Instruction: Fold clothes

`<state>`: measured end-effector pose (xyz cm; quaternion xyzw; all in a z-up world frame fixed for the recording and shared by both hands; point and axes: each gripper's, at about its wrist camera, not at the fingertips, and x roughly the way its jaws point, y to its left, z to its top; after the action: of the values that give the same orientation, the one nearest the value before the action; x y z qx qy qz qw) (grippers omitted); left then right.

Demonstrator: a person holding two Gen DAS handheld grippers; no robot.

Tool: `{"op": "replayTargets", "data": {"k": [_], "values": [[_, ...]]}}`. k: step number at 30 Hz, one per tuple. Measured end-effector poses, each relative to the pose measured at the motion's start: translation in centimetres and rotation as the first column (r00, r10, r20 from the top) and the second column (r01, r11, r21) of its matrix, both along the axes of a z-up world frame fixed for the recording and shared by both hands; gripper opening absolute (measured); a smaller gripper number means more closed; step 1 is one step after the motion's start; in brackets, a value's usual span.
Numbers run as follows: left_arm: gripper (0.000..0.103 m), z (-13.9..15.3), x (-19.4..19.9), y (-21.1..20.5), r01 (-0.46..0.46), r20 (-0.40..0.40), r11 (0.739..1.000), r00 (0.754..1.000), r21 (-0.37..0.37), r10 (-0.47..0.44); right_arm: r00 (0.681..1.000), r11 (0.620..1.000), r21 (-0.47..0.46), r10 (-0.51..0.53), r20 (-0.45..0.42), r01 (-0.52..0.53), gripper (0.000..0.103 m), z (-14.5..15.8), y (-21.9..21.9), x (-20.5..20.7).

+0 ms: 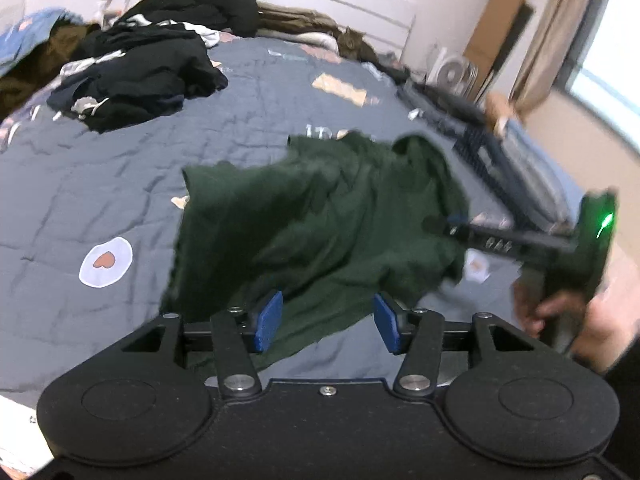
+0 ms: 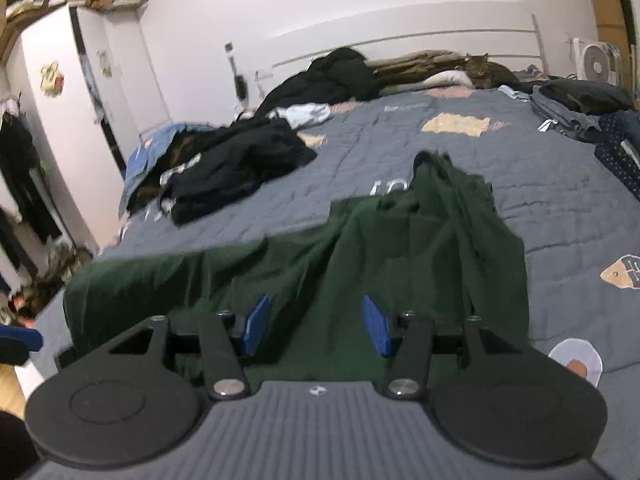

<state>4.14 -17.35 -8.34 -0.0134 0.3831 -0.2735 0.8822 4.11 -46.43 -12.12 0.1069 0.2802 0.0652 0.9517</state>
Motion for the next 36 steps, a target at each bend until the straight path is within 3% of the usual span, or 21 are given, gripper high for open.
{"op": "replayTargets", "data": {"k": [4,8,10,13,17,19,20,22,24,25,27,32,36], "values": [[0.050,-2.5,-0.7,-3.8,0.041,0.112,0.983,0.992,0.182,-0.062,0.998,0.994,-0.090,0.061,-0.012,-0.062,0.052,-0.7,-0.1,-0.7],[0.050,-5.3,-1.1,-6.8,0.095,0.172,0.936,0.972,0.340,-0.161,0.994,0.981,-0.164,0.106,-0.022,-0.108,0.052,-1.3,0.0,-1.7],[0.050,-6.9,-1.3,-8.2,0.127,0.195,0.893,0.953,0.431,-0.230,0.993,0.975,-0.190,0.114,-0.028,-0.117,0.052,-1.3,0.1,-2.0],[0.050,-9.3,-1.3,-9.7,0.154,0.222,0.808,0.917,0.569,-0.331,0.991,0.971,-0.197,0.128,-0.040,-0.134,0.052,-1.4,0.0,-2.1],[0.051,-11.5,-0.7,-10.3,0.157,0.219,0.747,0.899,0.646,-0.378,0.986,0.963,-0.215,0.152,-0.061,-0.162,0.052,-1.8,0.1,-2.2],[0.051,-12.1,-0.8,-10.1,0.169,0.220,0.733,0.888,0.659,-0.404,0.984,0.961,-0.214,0.163,-0.074,-0.175,0.052,-2.0,0.2,-2.3],[0.053,-12.3,-1.0,-9.9,0.173,0.227,0.724,0.879,0.667,-0.420,0.982,0.961,-0.207,0.169,-0.082,-0.183,0.052,-2.1,0.1,-2.3],[0.065,-12.9,-1.2,-9.8,0.154,0.254,0.698,0.859,0.699,-0.444,0.981,0.964,-0.192,0.172,-0.092,-0.187,0.052,-2.3,-0.1,-2.2],[0.065,-13.2,-1.0,-9.9,0.144,0.269,0.687,0.848,0.712,-0.457,0.981,0.967,-0.177,0.168,-0.101,-0.184,0.052,-2.5,-0.3,-2.0],[0.048,-13.2,-0.8,-9.9,0.149,0.270,0.694,0.848,0.705,-0.457,0.981,0.969,-0.169,0.163,-0.104,-0.179,0.052,-2.6,-0.4,-1.8],[0.011,-12.7,0.2,-9.9,0.173,0.233,0.723,0.875,0.669,-0.425,0.983,0.974,-0.153,0.152,-0.107,-0.167,0.052,-2.8,-0.6,-1.4],[0.010,-8.3,2.1,-7.8,0.162,0.215,0.872,0.934,0.461,-0.287,0.985,0.985,-0.084,0.139,-0.102,-0.148,0.052,-2.6,-1.2,-0.8],[0.009,-4.6,3.5,-5.7,0.122,0.175,0.958,0.970,0.258,-0.171,0.986,0.983,-0.098,0.151,-0.070,-0.157,0.052,-1.8,-1.0,-1.4]]}}
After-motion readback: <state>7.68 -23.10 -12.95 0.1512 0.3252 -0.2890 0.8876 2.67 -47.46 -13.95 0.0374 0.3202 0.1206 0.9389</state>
